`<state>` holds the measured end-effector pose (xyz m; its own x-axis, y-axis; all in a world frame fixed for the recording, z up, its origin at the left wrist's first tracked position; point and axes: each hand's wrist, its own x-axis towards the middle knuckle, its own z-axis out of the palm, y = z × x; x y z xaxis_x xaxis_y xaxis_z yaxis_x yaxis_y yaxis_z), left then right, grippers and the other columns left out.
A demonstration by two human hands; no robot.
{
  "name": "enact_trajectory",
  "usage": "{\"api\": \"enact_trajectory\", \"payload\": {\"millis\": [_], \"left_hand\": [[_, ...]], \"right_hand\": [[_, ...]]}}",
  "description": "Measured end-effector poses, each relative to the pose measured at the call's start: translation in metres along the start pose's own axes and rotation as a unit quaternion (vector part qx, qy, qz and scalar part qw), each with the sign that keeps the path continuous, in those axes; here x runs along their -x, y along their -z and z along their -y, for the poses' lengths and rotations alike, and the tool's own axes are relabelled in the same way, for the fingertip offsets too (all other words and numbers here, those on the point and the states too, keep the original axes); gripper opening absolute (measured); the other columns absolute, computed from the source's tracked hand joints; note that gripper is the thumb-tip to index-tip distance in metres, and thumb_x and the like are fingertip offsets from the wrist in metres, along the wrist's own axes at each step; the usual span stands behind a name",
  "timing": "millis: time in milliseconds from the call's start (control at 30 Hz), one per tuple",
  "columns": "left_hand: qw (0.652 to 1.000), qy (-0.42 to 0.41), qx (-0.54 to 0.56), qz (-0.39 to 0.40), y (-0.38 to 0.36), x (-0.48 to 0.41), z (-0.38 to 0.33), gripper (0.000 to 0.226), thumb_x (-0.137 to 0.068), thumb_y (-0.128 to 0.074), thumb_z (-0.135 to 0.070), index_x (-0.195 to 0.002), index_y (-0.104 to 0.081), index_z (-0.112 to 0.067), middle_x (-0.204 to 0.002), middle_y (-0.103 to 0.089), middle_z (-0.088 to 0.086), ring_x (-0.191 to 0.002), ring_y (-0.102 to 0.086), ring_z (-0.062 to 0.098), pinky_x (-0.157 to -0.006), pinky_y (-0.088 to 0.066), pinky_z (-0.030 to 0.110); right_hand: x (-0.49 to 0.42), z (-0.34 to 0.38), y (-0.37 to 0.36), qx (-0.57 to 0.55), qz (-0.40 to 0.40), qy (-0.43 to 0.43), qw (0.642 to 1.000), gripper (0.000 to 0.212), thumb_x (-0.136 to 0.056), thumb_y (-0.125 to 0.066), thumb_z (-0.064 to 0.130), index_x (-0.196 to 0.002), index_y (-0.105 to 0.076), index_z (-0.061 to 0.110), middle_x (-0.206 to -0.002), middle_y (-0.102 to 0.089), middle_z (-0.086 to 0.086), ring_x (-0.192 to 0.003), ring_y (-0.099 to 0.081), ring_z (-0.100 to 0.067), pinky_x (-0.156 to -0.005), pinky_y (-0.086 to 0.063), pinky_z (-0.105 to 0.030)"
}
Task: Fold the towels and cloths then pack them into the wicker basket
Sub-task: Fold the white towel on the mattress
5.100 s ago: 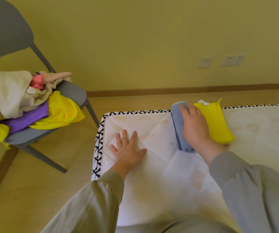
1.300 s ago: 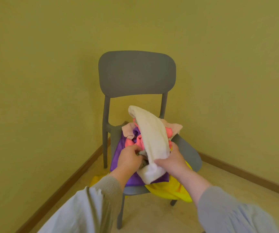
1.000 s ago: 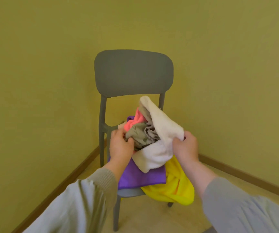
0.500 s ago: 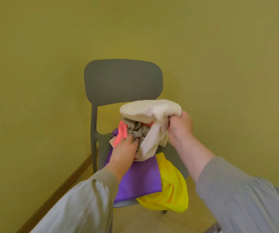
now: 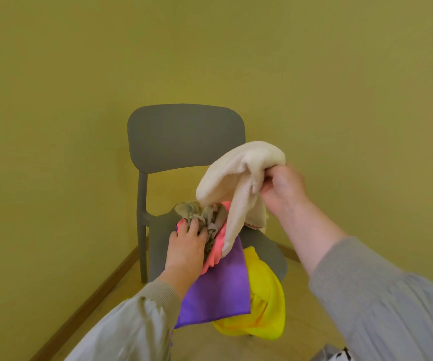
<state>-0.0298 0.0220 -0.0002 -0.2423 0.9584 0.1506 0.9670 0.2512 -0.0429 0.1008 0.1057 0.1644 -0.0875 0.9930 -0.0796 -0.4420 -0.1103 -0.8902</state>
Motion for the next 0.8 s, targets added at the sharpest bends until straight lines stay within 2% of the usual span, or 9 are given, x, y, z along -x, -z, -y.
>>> {"api": "enact_trajectory", "payload": {"millis": [100, 200, 267, 333, 433, 500, 600, 700, 800], "left_hand": [[0.993, -0.066, 0.078, -0.062, -0.007, 0.004, -0.008, 0.058, -0.078, -0.041, -0.049, -0.130, -0.048, -0.024, -0.143, -0.042, 0.009, -0.126, -0.045, 0.037, -0.090, -0.044, 0.058], [0.992, -0.086, 0.069, 0.066, -0.035, 0.016, -0.018, 0.085, -0.081, -0.042, -0.068, -0.150, -0.003, -0.039, -0.158, -0.009, -0.003, -0.144, -0.013, 0.032, -0.107, -0.025, 0.061], [0.985, -0.062, 0.060, 0.150, -0.049, 0.026, -0.023, 0.100, -0.076, -0.048, -0.075, -0.150, 0.008, -0.037, -0.158, 0.004, -0.007, -0.146, 0.002, 0.030, -0.110, -0.016, 0.063], [0.986, -0.054, 0.060, 0.148, -0.057, 0.033, -0.028, 0.106, -0.072, -0.052, -0.076, -0.150, 0.005, -0.035, -0.158, 0.004, -0.006, -0.145, 0.004, 0.031, -0.109, -0.016, 0.065], [0.989, -0.040, 0.064, 0.129, -0.069, 0.033, -0.030, 0.105, -0.071, -0.054, -0.075, -0.150, 0.000, -0.034, -0.157, -0.001, -0.006, -0.144, -0.002, 0.030, -0.108, -0.019, 0.064], [0.990, -0.038, 0.066, 0.118, -0.073, 0.033, -0.030, 0.102, -0.072, -0.054, -0.074, -0.150, -0.003, -0.034, -0.156, -0.004, -0.005, -0.143, -0.005, 0.030, -0.108, -0.020, 0.062], [0.992, -0.037, 0.065, 0.105, -0.076, 0.032, -0.029, 0.092, -0.075, -0.053, -0.071, -0.149, -0.012, -0.033, -0.154, -0.010, -0.003, -0.141, -0.010, 0.030, -0.108, -0.023, 0.059], [0.995, -0.032, 0.062, 0.066, -0.076, 0.031, -0.025, 0.080, -0.082, -0.048, -0.064, -0.148, -0.016, -0.033, -0.154, -0.014, -0.002, -0.140, -0.014, 0.028, -0.108, -0.027, 0.054], [0.997, -0.022, 0.065, 0.045, -0.083, 0.032, -0.019, 0.073, -0.086, -0.048, -0.055, -0.150, -0.020, -0.032, -0.159, -0.013, -0.001, -0.141, -0.020, 0.029, -0.105, -0.031, 0.056]], "right_hand": [[0.013, -0.025, 0.023, 0.380, -0.020, 0.160, 0.911, 0.040, -0.086, -0.041, -0.005, -0.118, -0.050, 0.016, -0.114, -0.059, -0.009, -0.103, -0.057, -0.027, -0.072, -0.042, -0.025], [0.020, -0.064, 0.069, 0.592, 0.016, 0.234, 0.771, 0.068, -0.090, -0.040, -0.003, -0.146, -0.028, 0.033, -0.154, -0.026, -0.005, -0.127, -0.046, -0.027, -0.092, -0.041, -0.032], [0.021, -0.089, 0.096, 0.680, 0.085, 0.218, 0.695, 0.063, -0.089, -0.040, 0.001, -0.142, -0.038, 0.036, -0.160, -0.003, -0.001, -0.137, -0.035, -0.027, -0.099, -0.038, -0.033], [0.025, -0.112, 0.111, 0.747, 0.181, 0.169, 0.617, 0.045, -0.094, -0.044, 0.028, -0.139, -0.045, 0.030, -0.160, 0.009, 0.001, -0.146, -0.009, -0.024, -0.113, -0.020, -0.039], [0.025, -0.140, 0.125, 0.798, 0.209, 0.054, 0.563, 0.093, -0.081, -0.054, 0.063, -0.151, -0.007, 0.025, -0.158, 0.019, 0.002, -0.146, 0.007, -0.023, -0.115, -0.009, -0.050], [0.017, -0.151, 0.132, 0.804, 0.159, 0.018, 0.572, 0.101, -0.079, -0.064, 0.051, -0.151, 0.004, 0.030, -0.158, 0.011, -0.003, -0.145, -0.004, -0.026, -0.113, -0.021, -0.045], [0.006, -0.159, 0.134, 0.788, 0.070, 0.019, 0.611, 0.069, -0.084, -0.060, 0.029, -0.145, -0.027, 0.023, -0.137, -0.042, -0.012, -0.127, -0.042, -0.031, -0.097, -0.042, -0.035], [0.001, -0.153, 0.126, 0.639, -0.029, 0.083, 0.764, 0.017, -0.084, -0.053, 0.011, -0.101, -0.058, 0.011, -0.100, -0.064, -0.015, -0.094, -0.059, -0.033, -0.069, -0.043, -0.031], [-0.001, -0.126, 0.117, 0.466, -0.161, 0.108, 0.863, 0.009, -0.086, -0.050, 0.003, -0.082, -0.056, 0.008, -0.081, -0.058, -0.012, -0.079, -0.055, -0.030, -0.062, -0.031, -0.027]]}}
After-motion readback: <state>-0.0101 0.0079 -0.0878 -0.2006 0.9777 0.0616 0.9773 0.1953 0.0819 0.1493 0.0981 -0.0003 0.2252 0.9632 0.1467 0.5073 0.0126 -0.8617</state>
